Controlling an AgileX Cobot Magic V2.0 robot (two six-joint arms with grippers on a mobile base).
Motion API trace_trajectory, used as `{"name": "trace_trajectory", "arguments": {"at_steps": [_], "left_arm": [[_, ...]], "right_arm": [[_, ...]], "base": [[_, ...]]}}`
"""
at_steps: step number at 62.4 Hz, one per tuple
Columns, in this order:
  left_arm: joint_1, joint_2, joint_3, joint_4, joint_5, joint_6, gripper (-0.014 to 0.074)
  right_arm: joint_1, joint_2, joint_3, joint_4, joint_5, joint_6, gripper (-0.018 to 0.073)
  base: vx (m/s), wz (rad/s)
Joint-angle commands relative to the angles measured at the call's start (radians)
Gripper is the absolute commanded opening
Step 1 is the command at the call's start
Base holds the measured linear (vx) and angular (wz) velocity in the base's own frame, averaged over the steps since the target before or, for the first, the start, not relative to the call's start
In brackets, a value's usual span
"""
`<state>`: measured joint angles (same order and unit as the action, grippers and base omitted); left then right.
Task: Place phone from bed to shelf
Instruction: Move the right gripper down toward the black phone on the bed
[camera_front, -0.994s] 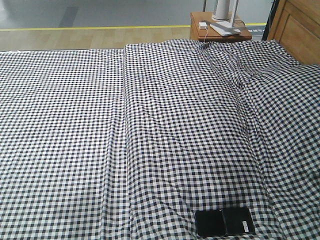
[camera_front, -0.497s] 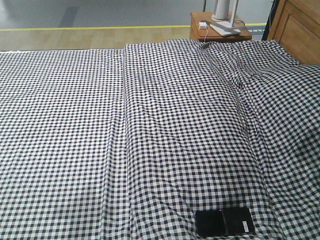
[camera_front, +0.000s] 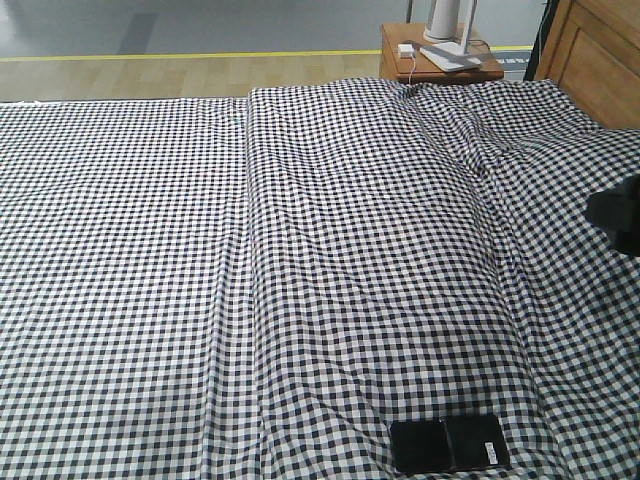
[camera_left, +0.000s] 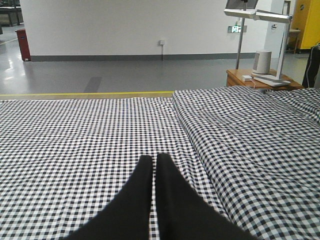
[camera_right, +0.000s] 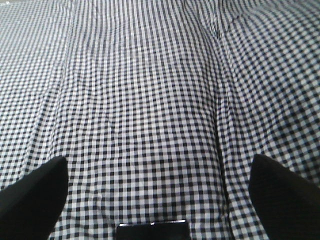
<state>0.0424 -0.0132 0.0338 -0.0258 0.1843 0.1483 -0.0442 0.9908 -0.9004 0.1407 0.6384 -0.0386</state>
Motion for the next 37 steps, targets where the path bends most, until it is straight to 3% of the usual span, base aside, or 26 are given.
{"name": "trace_trajectory", "arguments": {"at_steps": [1, 10, 17, 27, 37], "left_arm": [[-0.004, -0.013, -0.021, -0.009, -0.072, -0.006, 0.0001], [-0.004, -0.013, -0.021, -0.009, -0.072, -0.006, 0.0001], [-0.004, -0.013, -0.021, -0.009, -0.072, -0.006, 0.0001], [-0.004, -0.013, -0.021, -0.009, -0.072, -0.006, 0.0001], [-0.004, -0.013, -0.021, -0.009, -0.072, -0.006, 0.0001]], "right_arm": [[-0.013, 0.062, -0.077, 0.000, -0.008, 0.024, 0.0713], [-0.113, 0.210, -0.196, 0.014, 0.103, 0.022, 0.0706], [-0.227, 0.308, -0.265, 0.081, 0.156, -0.060, 0.0704], [-0.386, 0.459, -0.292, 0.315, 0.211, -0.306, 0.0693], [-0.479, 0.623, -0.292, 0.535, 0.284, -0.563, 0.0688]], "base": [[0.00, 0.00], [0.00, 0.00], [0.00, 0.00], [0.00, 0.00], [0.00, 0.00]]}}
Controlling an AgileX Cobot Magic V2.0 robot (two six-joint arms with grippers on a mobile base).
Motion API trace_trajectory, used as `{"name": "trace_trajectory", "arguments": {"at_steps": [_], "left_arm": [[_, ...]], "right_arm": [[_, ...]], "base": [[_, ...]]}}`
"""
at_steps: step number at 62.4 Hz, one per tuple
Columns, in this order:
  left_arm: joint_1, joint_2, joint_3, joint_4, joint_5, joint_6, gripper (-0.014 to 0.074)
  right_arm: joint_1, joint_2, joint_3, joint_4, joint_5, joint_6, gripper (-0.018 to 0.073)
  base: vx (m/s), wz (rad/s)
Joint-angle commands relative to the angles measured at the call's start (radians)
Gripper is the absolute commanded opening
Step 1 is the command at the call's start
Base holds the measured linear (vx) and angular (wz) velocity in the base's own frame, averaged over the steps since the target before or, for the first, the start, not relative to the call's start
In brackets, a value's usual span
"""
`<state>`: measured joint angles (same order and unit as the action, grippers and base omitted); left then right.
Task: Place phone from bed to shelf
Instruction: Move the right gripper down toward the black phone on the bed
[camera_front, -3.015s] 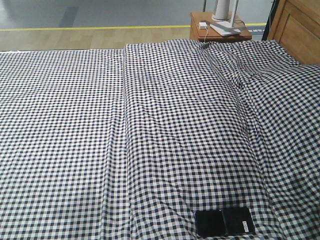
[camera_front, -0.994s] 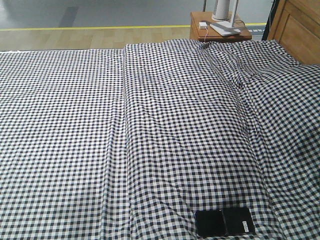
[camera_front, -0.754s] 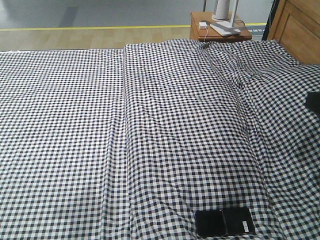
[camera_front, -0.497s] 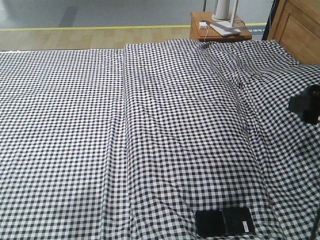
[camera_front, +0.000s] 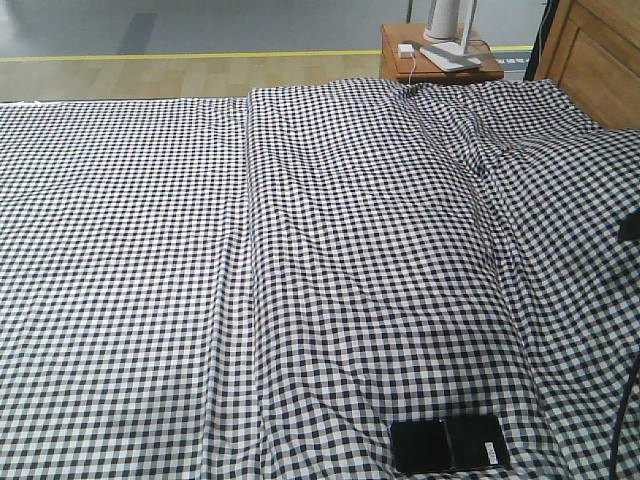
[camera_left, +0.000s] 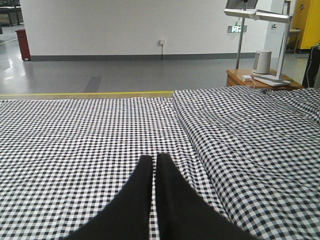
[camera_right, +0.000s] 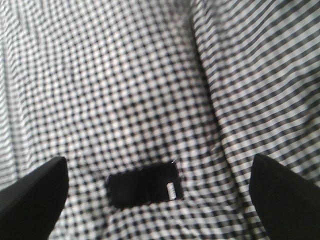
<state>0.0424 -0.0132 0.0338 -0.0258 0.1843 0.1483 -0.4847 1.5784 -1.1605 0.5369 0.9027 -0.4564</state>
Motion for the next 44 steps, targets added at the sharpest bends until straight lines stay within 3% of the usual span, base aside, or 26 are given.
{"name": "trace_trajectory", "arguments": {"at_steps": [1, 14, 44], "left_arm": [[-0.004, -0.013, -0.021, -0.009, -0.072, -0.006, 0.0001], [-0.004, -0.013, -0.021, -0.009, -0.072, -0.006, 0.0001], [-0.004, -0.013, -0.021, -0.009, -0.072, -0.006, 0.0001]], "right_arm": [[-0.042, 0.056, -0.032, 0.154, 0.026, -0.165, 0.0688], [-0.044, 0.258, -0.032, 0.316, 0.062, -0.409, 0.0680], [-0.044, 0.712, -0.033, 0.382, 0.115, -0.698, 0.0662]], "base": [[0.00, 0.00], [0.00, 0.00], [0.00, 0.00]]}}
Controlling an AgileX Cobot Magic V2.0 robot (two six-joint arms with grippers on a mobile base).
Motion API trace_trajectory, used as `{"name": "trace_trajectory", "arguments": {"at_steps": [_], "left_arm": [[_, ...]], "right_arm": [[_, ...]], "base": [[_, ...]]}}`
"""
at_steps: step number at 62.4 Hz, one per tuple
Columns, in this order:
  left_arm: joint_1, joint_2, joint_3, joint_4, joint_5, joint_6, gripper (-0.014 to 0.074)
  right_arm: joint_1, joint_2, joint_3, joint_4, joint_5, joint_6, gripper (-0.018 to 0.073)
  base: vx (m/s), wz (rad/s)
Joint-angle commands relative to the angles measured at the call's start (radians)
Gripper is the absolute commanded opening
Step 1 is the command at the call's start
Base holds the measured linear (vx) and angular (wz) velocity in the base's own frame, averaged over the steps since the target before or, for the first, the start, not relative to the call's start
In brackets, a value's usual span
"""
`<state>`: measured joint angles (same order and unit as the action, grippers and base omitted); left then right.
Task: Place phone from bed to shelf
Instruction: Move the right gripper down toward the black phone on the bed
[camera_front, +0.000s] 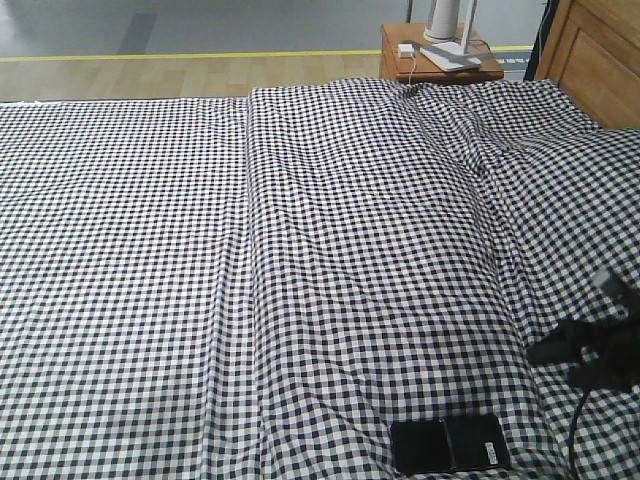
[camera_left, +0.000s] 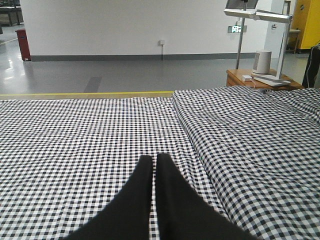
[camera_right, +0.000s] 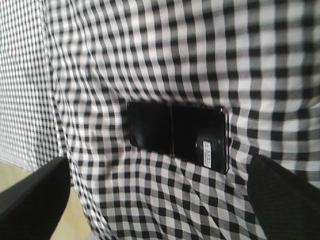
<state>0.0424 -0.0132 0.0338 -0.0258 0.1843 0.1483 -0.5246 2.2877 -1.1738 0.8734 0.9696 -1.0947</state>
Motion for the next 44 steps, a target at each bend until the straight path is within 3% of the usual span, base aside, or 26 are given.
{"name": "trace_trajectory", "arguments": {"at_steps": [1, 8, 44], "left_arm": [[-0.004, -0.013, -0.021, -0.009, -0.072, -0.006, 0.0001], [-0.004, -0.013, -0.021, -0.009, -0.072, -0.006, 0.0001], [-0.004, -0.013, -0.021, -0.009, -0.072, -0.006, 0.0001]], "right_arm": [[-0.004, 0.018, -0.020, 0.048, 0.048, -0.067, 0.0662], [-0.004, 0.112, -0.027, 0.061, 0.050, -0.111, 0.0655], [-0.004, 0.346, -0.176, 0.086, 0.153, -0.115, 0.0634]], "base": [[0.00, 0.00], [0.00, 0.00], [0.00, 0.00]]}}
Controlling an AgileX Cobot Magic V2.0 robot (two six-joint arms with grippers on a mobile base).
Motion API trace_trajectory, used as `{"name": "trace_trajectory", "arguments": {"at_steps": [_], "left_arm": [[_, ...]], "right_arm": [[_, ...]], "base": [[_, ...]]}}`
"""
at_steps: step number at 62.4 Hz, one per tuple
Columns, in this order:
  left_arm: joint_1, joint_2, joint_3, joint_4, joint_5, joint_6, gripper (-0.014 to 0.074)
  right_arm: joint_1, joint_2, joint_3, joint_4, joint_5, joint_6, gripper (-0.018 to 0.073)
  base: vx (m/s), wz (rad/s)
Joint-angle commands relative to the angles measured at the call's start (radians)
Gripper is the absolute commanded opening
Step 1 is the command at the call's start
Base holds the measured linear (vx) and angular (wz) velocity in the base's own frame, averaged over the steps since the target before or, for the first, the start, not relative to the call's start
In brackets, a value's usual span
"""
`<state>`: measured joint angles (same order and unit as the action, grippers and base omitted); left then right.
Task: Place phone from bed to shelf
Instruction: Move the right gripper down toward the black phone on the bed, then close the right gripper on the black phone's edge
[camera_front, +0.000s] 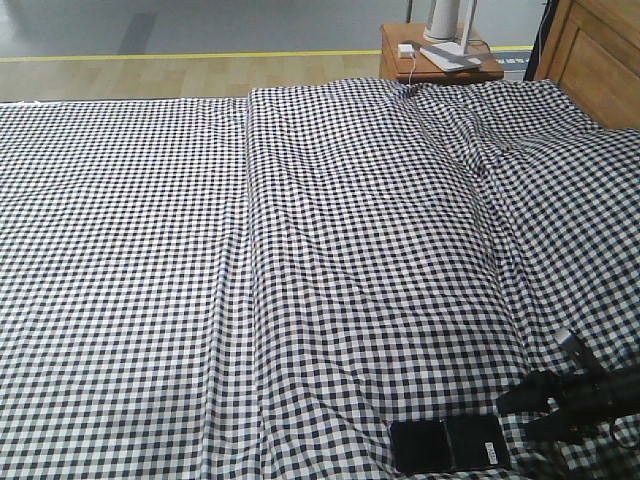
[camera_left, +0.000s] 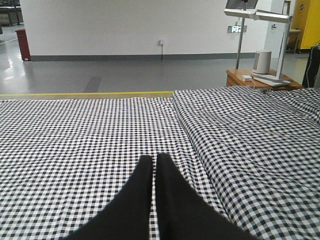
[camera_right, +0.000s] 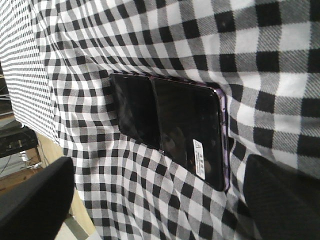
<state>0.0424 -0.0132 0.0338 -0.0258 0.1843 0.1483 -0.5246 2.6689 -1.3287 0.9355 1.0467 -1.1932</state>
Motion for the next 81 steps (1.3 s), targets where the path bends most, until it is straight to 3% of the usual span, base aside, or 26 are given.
{"name": "trace_trajectory", "arguments": {"at_steps": [1, 49, 81], "left_arm": [[-0.004, -0.013, -0.021, -0.009, -0.072, -0.006, 0.0001], [-0.004, -0.013, -0.021, -0.009, -0.072, -0.006, 0.0001], [-0.004, -0.013, -0.021, -0.009, -0.072, -0.006, 0.0001]], "right_arm": [[-0.004, -0.031, -0.025, 0.024, 0.077, -0.017, 0.0633], [0.000, 0.094, -0.075, 0.127, 0.148, -0.068, 0.0612], [0.135, 0.121, -0.075, 0.119, 0.036, -0.106, 0.0594]], "base": [[0.00, 0.00], [0.00, 0.00], [0.00, 0.00]]}}
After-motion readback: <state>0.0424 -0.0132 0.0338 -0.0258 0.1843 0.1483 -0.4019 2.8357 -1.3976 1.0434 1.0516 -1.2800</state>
